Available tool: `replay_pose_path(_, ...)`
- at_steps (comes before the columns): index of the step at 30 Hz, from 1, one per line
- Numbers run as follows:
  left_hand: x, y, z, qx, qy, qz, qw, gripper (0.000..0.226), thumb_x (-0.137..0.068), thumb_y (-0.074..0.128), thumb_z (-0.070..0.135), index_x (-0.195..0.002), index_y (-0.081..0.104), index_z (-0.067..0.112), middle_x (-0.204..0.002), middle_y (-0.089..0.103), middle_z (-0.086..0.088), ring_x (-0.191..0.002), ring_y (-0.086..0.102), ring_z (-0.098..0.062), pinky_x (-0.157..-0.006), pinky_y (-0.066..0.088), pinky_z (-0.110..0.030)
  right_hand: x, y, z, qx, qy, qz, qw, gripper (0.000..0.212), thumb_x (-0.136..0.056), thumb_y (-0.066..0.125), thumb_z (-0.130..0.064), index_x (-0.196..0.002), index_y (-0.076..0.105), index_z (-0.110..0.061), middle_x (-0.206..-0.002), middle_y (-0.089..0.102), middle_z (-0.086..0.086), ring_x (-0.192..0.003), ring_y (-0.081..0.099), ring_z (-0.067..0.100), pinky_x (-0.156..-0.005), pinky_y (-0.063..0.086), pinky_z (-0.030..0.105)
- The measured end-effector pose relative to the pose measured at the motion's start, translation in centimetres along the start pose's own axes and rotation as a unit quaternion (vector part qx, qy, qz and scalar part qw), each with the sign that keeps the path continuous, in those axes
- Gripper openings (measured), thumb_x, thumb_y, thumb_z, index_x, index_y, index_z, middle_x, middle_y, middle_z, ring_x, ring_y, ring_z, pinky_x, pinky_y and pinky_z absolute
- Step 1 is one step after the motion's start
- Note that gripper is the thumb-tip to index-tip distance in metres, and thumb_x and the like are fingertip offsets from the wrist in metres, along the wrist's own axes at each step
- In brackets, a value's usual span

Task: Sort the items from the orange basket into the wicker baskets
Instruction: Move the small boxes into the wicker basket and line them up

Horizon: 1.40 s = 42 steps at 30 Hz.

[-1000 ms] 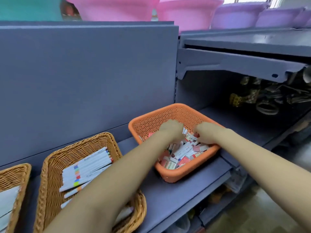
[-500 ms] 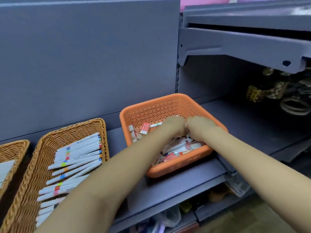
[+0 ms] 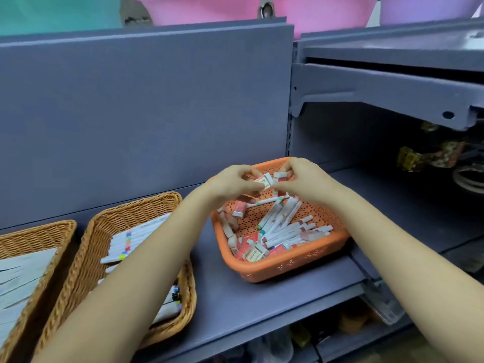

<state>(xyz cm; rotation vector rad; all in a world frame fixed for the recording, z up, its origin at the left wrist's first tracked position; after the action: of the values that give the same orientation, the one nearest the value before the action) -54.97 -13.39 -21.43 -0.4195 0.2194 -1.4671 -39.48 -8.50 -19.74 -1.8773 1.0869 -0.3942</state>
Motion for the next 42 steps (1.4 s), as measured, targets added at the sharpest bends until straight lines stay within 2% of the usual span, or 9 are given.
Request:
replay_pose_path(5, 4.6, -4.3, -0.9, 0.039, 0.027, 0.065, 0.997, 0.024, -0.091, 0.063, 0.013, -0.114, 0.064, 0.016, -0.107, 0.067, -0.013, -0.089, 0.065, -0.014, -0.083, 0.055, -0.027, 0.8, 1.3, -3.9, -0.321, 0.035, -0.032, 0.946, 0.032, -0.089, 0.063, -0.027, -0.109, 0.049, -0.006, -0.095, 0.064, 0.004, -0.078, 0.067, 0.010, -0.059, 0.054, 0.015)
replay_pose_path(11, 9.6, -6.5, -2.1, 0.079, 0.036, 0.097, 0.991, 0.025, -0.090, 0.061, 0.005, -0.111, 0.063, 0.017, -0.098, 0.068, 0.000, -0.080, 0.066, -0.003, -0.075, 0.055, -0.020, 1.5, 5.9, -8.1, -0.505, 0.029, -0.047, 0.861, 0.025, -0.090, 0.061, -0.014, -0.108, 0.048, -0.002, -0.097, 0.063, 0.016, -0.082, 0.067, 0.021, -0.066, 0.059, 0.026)
replay_pose_path(15, 11.6, -7.5, -3.6, 0.086, 0.004, 0.144, 0.986, 0.020, -0.088, 0.064, 0.008, -0.107, 0.061, 0.014, -0.095, 0.070, -0.007, -0.085, 0.066, -0.014, -0.083, 0.053, -0.029, 2.1, 8.5, -10.6, -0.544, 0.006, -0.046, 0.837, 0.021, -0.091, 0.057, -0.006, -0.112, 0.055, -0.008, -0.100, 0.061, 0.010, -0.089, 0.065, 0.023, -0.070, 0.058, 0.023)
replay_pose_path(18, 12.8, -8.3, -4.6, 0.104, -0.007, 0.176, 0.979, 0.017, -0.088, 0.059, -0.001, -0.099, 0.058, 0.012, -0.085, 0.069, -0.005, -0.067, 0.064, -0.007, -0.063, 0.049, -0.013, 2.4, 9.8, -11.8, -0.558, 0.008, -0.065, 0.827, 0.025, -0.094, 0.052, -0.005, -0.117, 0.053, -0.014, -0.099, 0.060, 0.002, -0.084, 0.064, 0.016, -0.068, 0.056, 0.020)
replay_pose_path(20, 13.5, -8.8, -5.2, 0.122, -0.012, 0.196, 0.973, 0.017, -0.088, 0.059, -0.001, -0.097, 0.055, 0.012, -0.083, 0.065, -0.003, -0.065, 0.063, -0.004, -0.057, 0.047, -0.009, 2.6, 10.3, -12.3, -0.538, 0.025, -0.063, 0.840, 0.026, -0.095, 0.050, -0.008, -0.120, 0.050, -0.014, -0.095, 0.059, -0.001, -0.078, 0.063, 0.013, -0.063, 0.051, 0.019)
replay_pose_path(28, 16.8, -10.0, -7.0, 0.224, 0.036, 0.171, 0.959, 0.033, -0.086, 0.061, -0.003, -0.113, 0.061, 0.016, -0.101, 0.068, -0.006, -0.091, 0.067, -0.015, -0.078, 0.055, -0.022, 4.0, 11.5, -12.8, -0.392, 0.007, -0.048, 0.919, 0.023, -0.099, 0.044, -0.020, -0.099, 0.067, -0.017, -0.089, 0.067, -0.002, -0.078, 0.054, 0.011, -0.060, 0.039, 0.021)
replay_pose_path(33, 17.9, -9.9, -8.4, 0.218, 0.014, 0.169, 0.961, 0.022, -0.086, 0.065, 0.005, -0.105, 0.062, 0.015, -0.097, 0.068, -0.007, -0.074, 0.067, -0.011, -0.063, 0.055, -0.020, 5.2, 12.0, -13.2, -0.458, 0.009, -0.087, 0.885, 0.013, -0.097, 0.049, -0.016, -0.097, 0.062, -0.013, -0.076, 0.064, 0.004, -0.059, 0.056, 0.006, -0.049, 0.042, 0.016)
replay_pose_path(36, 18.2, -9.7, -9.0, 0.231, -0.011, 0.154, 0.960, 0.026, -0.085, 0.066, 0.004, -0.110, 0.060, 0.009, -0.089, 0.069, -0.009, -0.062, 0.066, -0.011, -0.056, 0.053, -0.017, 5.5, 12.6, -13.3, -0.473, 0.020, -0.106, 0.874, 0.010, -0.091, 0.057, -0.011, -0.098, 0.065, -0.009, -0.080, 0.065, 0.007, -0.063, 0.061, 0.009, -0.055, 0.049, 0.016)
replay_pose_path(42, 18.8, -8.9, -9.5, 0.360, -0.034, 0.111, 0.926, 0.023, -0.084, 0.060, -0.009, -0.103, 0.062, 0.002, -0.086, 0.072, -0.013, -0.071, 0.071, -0.016, -0.061, 0.056, -0.016, 6.4, 12.5, -13.2, -0.475, 0.000, -0.139, 0.869, 0.028, -0.079, 0.068, 0.001, -0.102, 0.065, -0.015, -0.105, 0.067, 0.009, -0.081, 0.068, 0.019, -0.077, 0.058, 0.026)
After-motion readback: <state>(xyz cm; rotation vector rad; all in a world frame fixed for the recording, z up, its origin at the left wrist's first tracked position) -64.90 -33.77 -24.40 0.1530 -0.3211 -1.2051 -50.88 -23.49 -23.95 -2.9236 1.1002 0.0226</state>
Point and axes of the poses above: each hand's wrist, its own x-axis away from the middle knuckle, its own y-axis out of the palm, z = x × y, the point moved 3 cm from there along -x, towards the middle knuckle
